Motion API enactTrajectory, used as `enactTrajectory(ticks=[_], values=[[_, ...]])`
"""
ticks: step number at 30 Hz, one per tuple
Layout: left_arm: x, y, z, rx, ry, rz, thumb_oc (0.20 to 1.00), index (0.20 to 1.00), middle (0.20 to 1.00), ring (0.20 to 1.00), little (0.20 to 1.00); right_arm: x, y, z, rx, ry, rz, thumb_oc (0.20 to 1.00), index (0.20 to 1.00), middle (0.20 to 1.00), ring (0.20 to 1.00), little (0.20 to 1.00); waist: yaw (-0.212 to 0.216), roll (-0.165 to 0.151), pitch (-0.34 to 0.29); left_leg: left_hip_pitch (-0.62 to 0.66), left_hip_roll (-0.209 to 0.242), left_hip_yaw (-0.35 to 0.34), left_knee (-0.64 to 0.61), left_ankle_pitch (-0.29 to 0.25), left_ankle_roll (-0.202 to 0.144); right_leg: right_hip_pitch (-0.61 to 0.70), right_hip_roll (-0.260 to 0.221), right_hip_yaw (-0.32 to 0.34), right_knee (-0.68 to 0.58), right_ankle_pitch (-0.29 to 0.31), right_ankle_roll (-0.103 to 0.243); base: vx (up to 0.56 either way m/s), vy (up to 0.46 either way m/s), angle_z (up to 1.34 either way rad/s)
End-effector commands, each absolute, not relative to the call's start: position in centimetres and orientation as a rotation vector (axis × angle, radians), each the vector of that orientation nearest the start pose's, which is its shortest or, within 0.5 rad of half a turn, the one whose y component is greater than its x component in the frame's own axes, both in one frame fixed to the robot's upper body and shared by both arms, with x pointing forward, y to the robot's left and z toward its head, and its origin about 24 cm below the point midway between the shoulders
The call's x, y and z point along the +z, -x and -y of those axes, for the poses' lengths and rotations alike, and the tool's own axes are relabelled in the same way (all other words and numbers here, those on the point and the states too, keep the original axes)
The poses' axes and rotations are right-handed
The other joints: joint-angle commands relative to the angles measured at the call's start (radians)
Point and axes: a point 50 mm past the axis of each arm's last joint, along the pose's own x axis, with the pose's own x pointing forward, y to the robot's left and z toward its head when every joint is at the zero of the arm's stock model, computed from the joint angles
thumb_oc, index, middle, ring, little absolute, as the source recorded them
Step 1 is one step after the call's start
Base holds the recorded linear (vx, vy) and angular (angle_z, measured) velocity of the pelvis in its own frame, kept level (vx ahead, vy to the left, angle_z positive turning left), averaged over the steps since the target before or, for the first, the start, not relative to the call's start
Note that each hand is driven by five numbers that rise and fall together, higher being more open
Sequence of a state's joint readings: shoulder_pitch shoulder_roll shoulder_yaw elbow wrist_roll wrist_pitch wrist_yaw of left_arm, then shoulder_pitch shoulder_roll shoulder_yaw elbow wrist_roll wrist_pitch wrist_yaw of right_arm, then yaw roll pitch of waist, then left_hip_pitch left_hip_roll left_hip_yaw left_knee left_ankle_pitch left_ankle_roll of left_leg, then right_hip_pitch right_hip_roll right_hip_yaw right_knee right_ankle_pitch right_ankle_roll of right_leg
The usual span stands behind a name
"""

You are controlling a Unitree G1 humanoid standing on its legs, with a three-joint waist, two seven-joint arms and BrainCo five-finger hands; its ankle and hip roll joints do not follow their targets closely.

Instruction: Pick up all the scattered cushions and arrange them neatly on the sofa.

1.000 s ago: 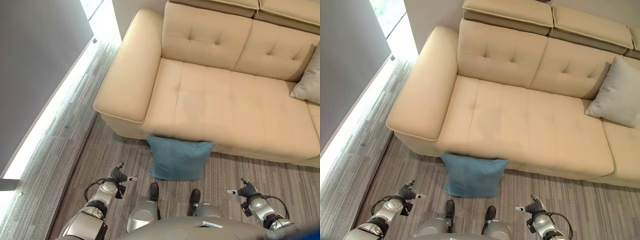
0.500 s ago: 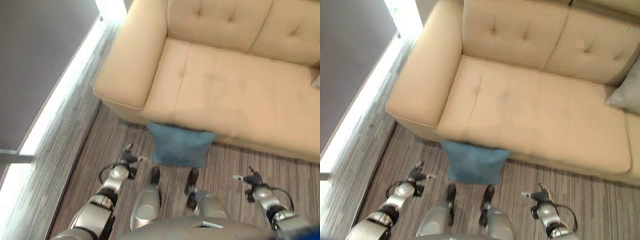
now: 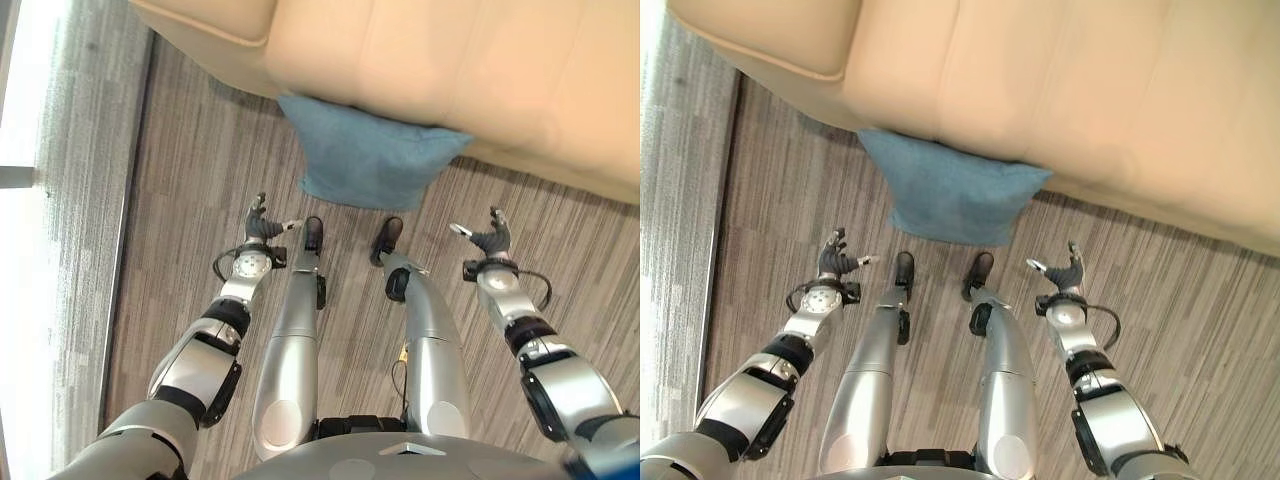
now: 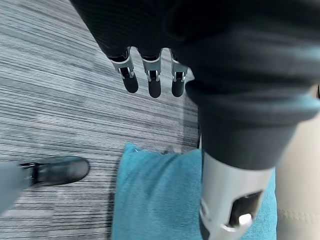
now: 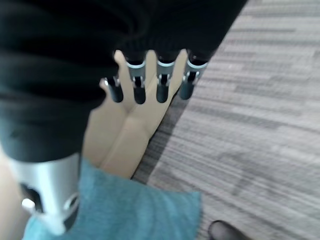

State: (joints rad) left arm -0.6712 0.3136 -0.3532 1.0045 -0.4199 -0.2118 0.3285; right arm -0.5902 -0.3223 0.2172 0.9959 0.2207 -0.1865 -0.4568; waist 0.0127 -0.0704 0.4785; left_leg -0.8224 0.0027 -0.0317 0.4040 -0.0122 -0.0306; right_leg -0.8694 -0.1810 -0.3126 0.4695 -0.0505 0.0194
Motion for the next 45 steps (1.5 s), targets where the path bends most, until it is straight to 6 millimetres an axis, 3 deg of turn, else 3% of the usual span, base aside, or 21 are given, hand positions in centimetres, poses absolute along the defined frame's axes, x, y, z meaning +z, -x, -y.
enactTrajectory(ticks=[1, 3, 6, 12, 18, 24, 27, 34, 39, 43, 45], values=[[2.4, -34.5, -19.7, 0.27, -0.159, -0.15, 1.0, 1.0, 1.0, 1.0, 1.0, 0.1, -31.3, 23.9, -0.494, 0.283, -0.205, 1.0, 1.0, 1.0, 1.0, 1.0, -0.005, 0.023, -0.132, -0.028, 0.022, 0.008, -0.046, -0.004, -0.041, 0.042, -0.039, 0.071, -0.011, -0.018, 0.094, -0.01, 0.117, -0.05], [6.8, -37.0, -19.3, 0.274, -0.177, -0.016, 1.0, 1.0, 1.0, 1.0, 1.0, 3.4, -33.7, 23.7, -0.526, 0.247, -0.095, 1.0, 1.0, 1.0, 1.0, 1.0, -0.031, 0.031, -0.141, -0.148, 0.022, 0.019, -0.009, -0.019, -0.037, -0.081, -0.044, 0.108, 0.012, -0.014, 0.098, 0.02, 0.152, -0.19], [8.1, -37.6, -19.5, 0.291, -0.176, 0.013, 1.0, 1.0, 1.0, 1.0, 1.0, 4.6, -34.5, 23.4, -0.532, 0.221, -0.059, 1.0, 1.0, 1.0, 1.0, 1.0, -0.038, 0.03, -0.149, -0.188, 0.022, 0.024, 0.005, -0.027, -0.032, -0.122, -0.043, 0.122, 0.021, -0.012, 0.1, 0.02, 0.065, -0.21], [15.3, -40.2, -20.1, 0.363, -0.15, 0.192, 1.0, 1.0, 1.0, 1.0, 1.0, 11.8, -38.0, 22.0, -0.521, 0.119, 0.161, 1.0, 1.0, 1.0, 1.0, 1.0, -0.063, 0.028, -0.153, -0.371, 0.021, 0.039, 0.082, -0.052, -0.013, -0.305, -0.048, 0.164, 0.064, -0.006, 0.115, 0.05, 0.084, -0.13], [18.9, -40.7, -19.1, 0.351, -0.159, 0.302, 1.0, 1.0, 1.0, 1.0, 1.0, 15.7, -39.3, 20.3, -0.442, 0.089, 0.275, 1.0, 1.0, 1.0, 1.0, 1.0, -0.058, 0.032, -0.148, -0.46, 0.014, 0.038, 0.1, -0.048, -0.005, -0.403, -0.053, 0.18, 0.091, -0.003, 0.128, 0.04, 0.031, -0.03], [20.9, -41.2, -17.7, 0.351, -0.198, 0.349, 1.0, 1.0, 1.0, 1.0, 1.0, 19.4, -40.2, 17.2, -0.351, 0.112, 0.38, 1.0, 1.0, 1.0, 1.0, 1.0, -0.051, 0.033, -0.138, -0.525, 0.01, 0.036, 0.103, -0.036, -0.01, -0.472, -0.048, 0.179, 0.102, -0.002, 0.128, 0.02, -0.014, 0.0], [19.3, -41.0, -17.9, 0.39, -0.18, 0.304, 1.0, 1.0, 1.0, 1.0, 1.0, 19.9, -40.2, 16.3, -0.338, 0.131, 0.405, 1.0, 1.0, 1.0, 1.0, 1.0, -0.043, 0.035, -0.144, -0.536, 0.006, 0.034, 0.099, -0.031, -0.011, -0.486, -0.043, 0.177, 0.108, -0.005, 0.126, 0.0, 0.0, 0.0], [17.1, -39.7, -18.0, 0.485, 0.041, 0.305, 1.0, 1.0, 1.0, 1.0, 1.0, 19.4, -39.7, 16.9, -0.398, 0.107, 0.418, 1.0, 1.0, 1.0, 1.0, 1.0, -0.032, 0.033, -0.156, -0.55, 0.006, 0.021, 0.091, -0.029, -0.019, -0.499, -0.038, 0.166, 0.121, -0.02, 0.12, 0.02, -0.05, 0.03], [15.9, -39.4, -17.7, 0.438, 0.07, 0.277, 1.0, 1.0, 1.0, 1.0, 1.0, 18.8, -39.4, 17.5, -0.41, 0.085, 0.414, 1.0, 1.0, 1.0, 1.0, 1.0, -0.032, 0.032, -0.179, -0.571, 0.009, 0.013, 0.099, -0.031, -0.023, -0.522, -0.032, 0.163, 0.135, -0.029, 0.116, 0.03, -0.031, 0.02], [16.5, -39.8, -16.8, 0.349, 0.03, 0.275, 1.0, 1.0, 1.0, 1.0, 1.0, 19.2, -39.5, 17.7, -0.386, 0.097, 0.415, 1.0, 1.0, 1.0, 1.0, 1.0, -0.037, 0.037, -0.197, -0.591, 0.013, 0.01, 0.1, -0.03, -0.022, -0.544, -0.033, 0.163, 0.14, -0.032, 0.119, 0.02, -0.01, 0.0], [18.4, -40.6, -15.6, 0.284, -0.009, 0.302, 1.0, 1.0, 1.0, 1.0, 1.0, 20.6, -39.9, 16.7, -0.346, 0.112, 0.441, 1.0, 1.0, 1.0, 1.0, 1.0, -0.043, 0.043, -0.208, -0.613, 0.016, 0.012, 0.103, -0.031, -0.02, -0.57, -0.032, 0.168, 0.15, -0.031, 0.124, 0.05, 0.031, -0.01]])
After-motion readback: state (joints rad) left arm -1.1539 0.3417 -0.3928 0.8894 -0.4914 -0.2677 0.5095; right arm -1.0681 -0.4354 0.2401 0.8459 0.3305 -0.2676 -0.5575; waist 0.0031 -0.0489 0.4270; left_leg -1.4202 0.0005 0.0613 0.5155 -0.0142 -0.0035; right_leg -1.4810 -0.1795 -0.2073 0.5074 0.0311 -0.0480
